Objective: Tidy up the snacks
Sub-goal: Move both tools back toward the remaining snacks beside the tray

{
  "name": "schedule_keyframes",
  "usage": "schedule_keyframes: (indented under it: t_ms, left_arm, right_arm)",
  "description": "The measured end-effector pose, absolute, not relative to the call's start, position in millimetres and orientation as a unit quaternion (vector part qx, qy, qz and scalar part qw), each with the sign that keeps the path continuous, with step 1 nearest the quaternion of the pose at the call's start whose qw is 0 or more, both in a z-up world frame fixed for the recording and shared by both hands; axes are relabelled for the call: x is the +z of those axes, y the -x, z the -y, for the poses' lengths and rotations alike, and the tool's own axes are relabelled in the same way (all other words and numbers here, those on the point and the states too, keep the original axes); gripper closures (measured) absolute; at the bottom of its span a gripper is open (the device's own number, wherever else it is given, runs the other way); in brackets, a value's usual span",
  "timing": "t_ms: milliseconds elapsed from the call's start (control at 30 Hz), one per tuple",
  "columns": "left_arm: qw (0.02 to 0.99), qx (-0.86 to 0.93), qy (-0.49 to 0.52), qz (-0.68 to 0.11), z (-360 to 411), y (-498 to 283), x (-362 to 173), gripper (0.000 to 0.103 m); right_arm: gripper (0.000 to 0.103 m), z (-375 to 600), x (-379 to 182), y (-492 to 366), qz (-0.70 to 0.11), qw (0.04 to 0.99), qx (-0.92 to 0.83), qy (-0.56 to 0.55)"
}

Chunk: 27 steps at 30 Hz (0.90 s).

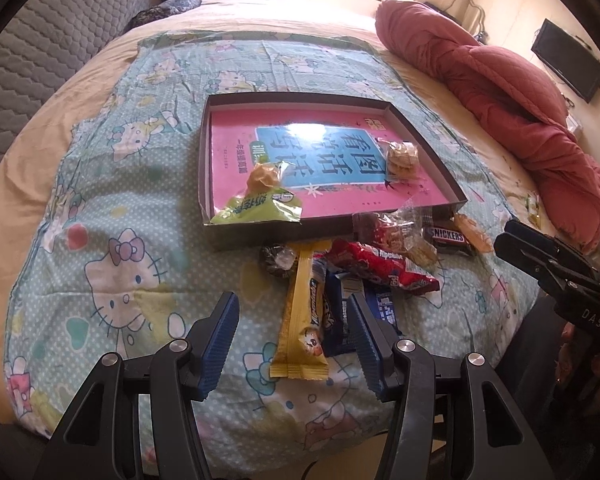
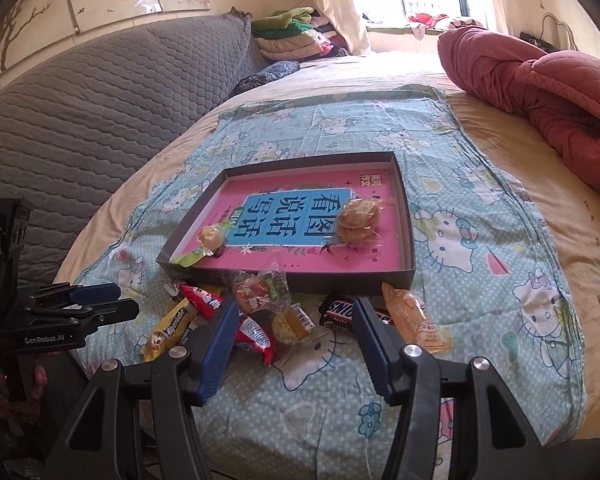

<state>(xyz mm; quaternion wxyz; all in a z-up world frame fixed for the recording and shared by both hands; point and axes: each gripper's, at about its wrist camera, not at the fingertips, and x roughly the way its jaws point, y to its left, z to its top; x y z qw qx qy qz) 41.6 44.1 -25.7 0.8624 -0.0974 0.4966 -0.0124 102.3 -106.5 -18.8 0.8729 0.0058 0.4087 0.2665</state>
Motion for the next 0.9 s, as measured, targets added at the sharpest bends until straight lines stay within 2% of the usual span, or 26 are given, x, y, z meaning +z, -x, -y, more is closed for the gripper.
schedule_keyframes:
  t_ms: [500, 900]
  left_arm:
    - [0.83, -0.036, 0.132, -0.54, -43.8, -51.8, -63.1, 0.045]
    - [0.829, -0.032, 0.13, -0.542, -44.2, -64.8, -78.4, 0.046]
  right_arm:
    - [0.045, 71.1, -43.7, -103.3, -0.434, 0.84, 0.325, 0.018]
    - [0.045, 54.1, -57.7, -117.5, -0.436, 0.836, 0.332, 0.029]
